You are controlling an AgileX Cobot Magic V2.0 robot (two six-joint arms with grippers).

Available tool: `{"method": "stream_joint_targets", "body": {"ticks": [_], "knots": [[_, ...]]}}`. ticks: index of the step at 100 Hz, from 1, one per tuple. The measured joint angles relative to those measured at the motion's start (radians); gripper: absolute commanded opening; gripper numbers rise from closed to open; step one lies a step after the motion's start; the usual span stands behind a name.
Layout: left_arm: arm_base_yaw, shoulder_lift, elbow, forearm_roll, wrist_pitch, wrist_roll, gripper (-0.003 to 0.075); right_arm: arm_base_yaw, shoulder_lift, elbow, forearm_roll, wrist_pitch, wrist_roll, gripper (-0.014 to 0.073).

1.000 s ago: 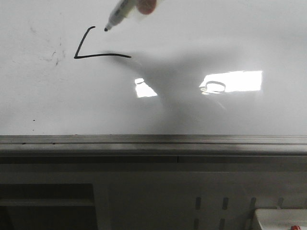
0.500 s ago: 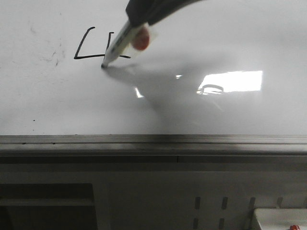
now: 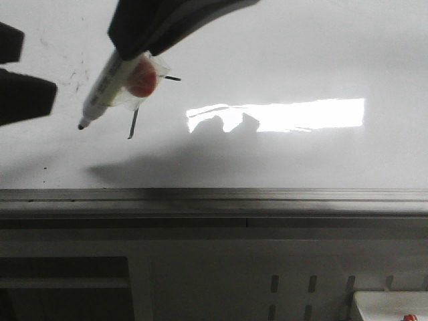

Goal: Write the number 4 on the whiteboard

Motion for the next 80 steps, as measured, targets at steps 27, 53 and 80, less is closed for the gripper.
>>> {"method": "stream_joint_targets", "body": {"ticks": [27, 53, 80], "knots": [[-0.009, 0.084, -0.016, 0.010, -0.090, 0.000, 0.0304, 0.065, 0.000, -0.038, 0.002, 0.020, 0.000, -0.0064], [-0.012, 0.087, -0.017, 0.059, -0.096, 0.031, -0.0020, 0.065, 0.000, -0.044, 0.002, 0.016, 0.000, -0.0056], [-0.013, 0.087, -0.019, -0.180, -0.077, 0.010, -0.0020, 0.058, 0.000, -0.045, 0.002, 0.015, 0.000, 0.0556]]}}
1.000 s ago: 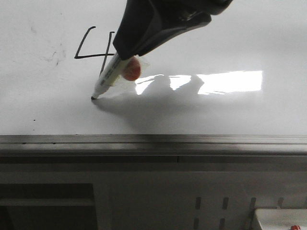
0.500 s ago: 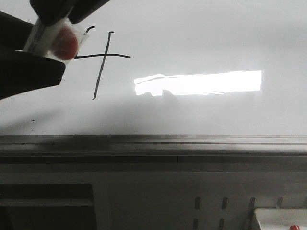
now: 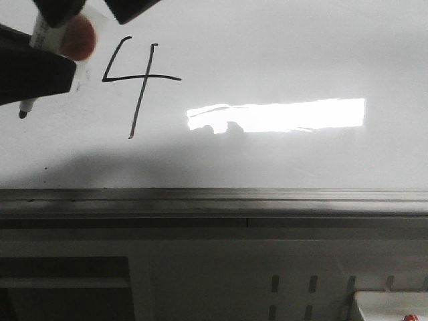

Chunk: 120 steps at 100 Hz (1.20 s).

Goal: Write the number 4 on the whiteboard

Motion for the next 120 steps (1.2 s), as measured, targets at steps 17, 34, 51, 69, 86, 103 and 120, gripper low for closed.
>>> {"method": "stream_joint_targets", "body": {"ticks": [17, 34, 51, 69, 86, 103, 120], "knots": [[0.017, 0.014, -0.038, -0.419, 0.114, -0.006, -0.0020, -0.018, -0.011, 0.000, 0.000, 0.013, 0.000, 0.0573], [0.095, 0.080, -0.127, -0.648, 0.287, -0.010, -0.0020, -0.020, -0.026, 0.000, -0.002, 0.032, 0.000, 0.0573], [0.147, 0.146, -0.198, -0.722, 0.401, -0.013, -0.0020, -0.020, -0.030, 0.000, -0.002, 0.040, 0.000, 0.0573], [0.154, 0.164, -0.211, -0.760, 0.419, -0.013, 0.0067, -0.020, -0.032, 0.000, -0.002, 0.061, 0.000, 0.0573], [0.156, 0.165, -0.212, -0.764, 0.428, -0.013, 0.0327, -0.020, -0.032, 0.000, -0.002, 0.084, 0.000, 0.0573], [0.156, 0.153, -0.216, -0.767, 0.432, -0.015, 0.0376, -0.020, -0.040, 0.000, -0.004, 0.089, 0.000, 0.0571], [0.156, 0.062, -0.216, -0.744, 0.462, -0.015, 0.0334, -0.020, -0.107, 0.013, -0.040, 0.084, 0.000, 0.0417]]}}
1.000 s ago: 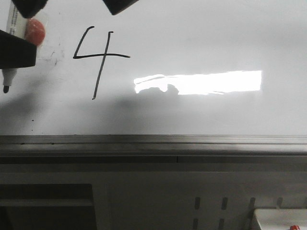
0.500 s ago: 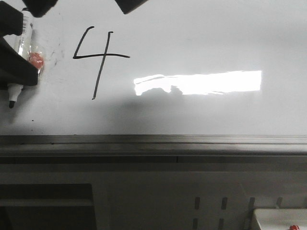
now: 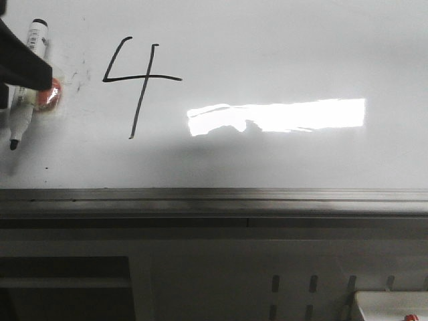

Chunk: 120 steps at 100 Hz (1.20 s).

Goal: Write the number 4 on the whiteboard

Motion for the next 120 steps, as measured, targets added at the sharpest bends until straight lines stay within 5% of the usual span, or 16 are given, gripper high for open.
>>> {"method": "stream_joint_targets", "body": {"ticks": [20, 26, 72, 120], "knots": [[0.000, -0.242, 0.004, 0.065, 0.025, 0.006, -0.0021, 0.000, -0.164, 0.090, -0.011, -0.013, 0.000, 0.0015], [0.000, -0.333, 0.014, 0.095, 0.025, 0.024, -0.0020, 0.000, -0.223, 0.133, -0.011, -0.013, 0.001, -0.0075], [0.000, -0.873, 0.271, 0.189, 0.040, 0.058, -0.0020, 0.000, -0.727, 0.519, -0.013, -0.140, 0.002, -0.0065], [0.000, -0.949, 0.365, 0.228, 0.051, 0.073, -0.0020, 0.000, -0.959, 0.708, -0.013, -0.143, 0.002, -0.0066]]}}
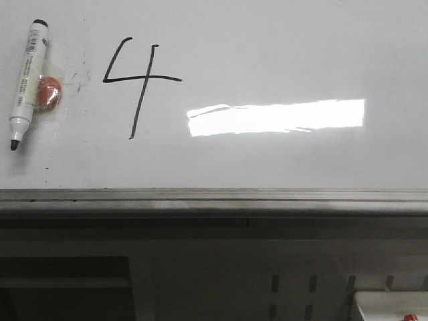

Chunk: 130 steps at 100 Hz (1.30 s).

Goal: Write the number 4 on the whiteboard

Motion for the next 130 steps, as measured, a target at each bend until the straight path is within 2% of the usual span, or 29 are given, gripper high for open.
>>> {"method": "stream_joint_targets", "body": {"ticks": [39, 49, 68, 92, 100, 116, 130], "knots": [[0.000, -0.001, 0.010, 0.002, 0.000, 0.001, -0.0020, 0.000, 0.000, 0.002, 0.000, -0.002, 0.000, -0.0066], [0.018, -0.001, 0.021, 0.075, 0.000, 0.001, -0.0020, 0.000, 0.000, 0.002, 0.000, -0.002, 0.000, -0.0066], [0.172, -0.001, 0.061, 0.175, 0.000, 0.001, -0.0020, 0.000, 0.000, 0.002, 0.000, -0.002, 0.000, -0.0066], [0.416, -0.038, 0.164, 0.175, 0.024, 0.001, -0.0020, 0.000, 0.000, 0.002, 0.000, -0.002, 0.000, -0.0066], [0.459, -0.040, 0.164, 0.161, 0.029, 0.001, -0.0020, 0.000, 0.000, 0.002, 0.000, -0.002, 0.000, -0.0066], [0.506, -0.040, 0.164, 0.141, 0.160, 0.001, -0.0020, 0.000, 0.000, 0.002, 0.000, -0.002, 0.000, -0.0066], [0.517, -0.040, 0.164, 0.139, 0.164, 0.001, -0.0020, 0.000, 0.000, 0.002, 0.000, -0.002, 0.000, -0.0066]]}}
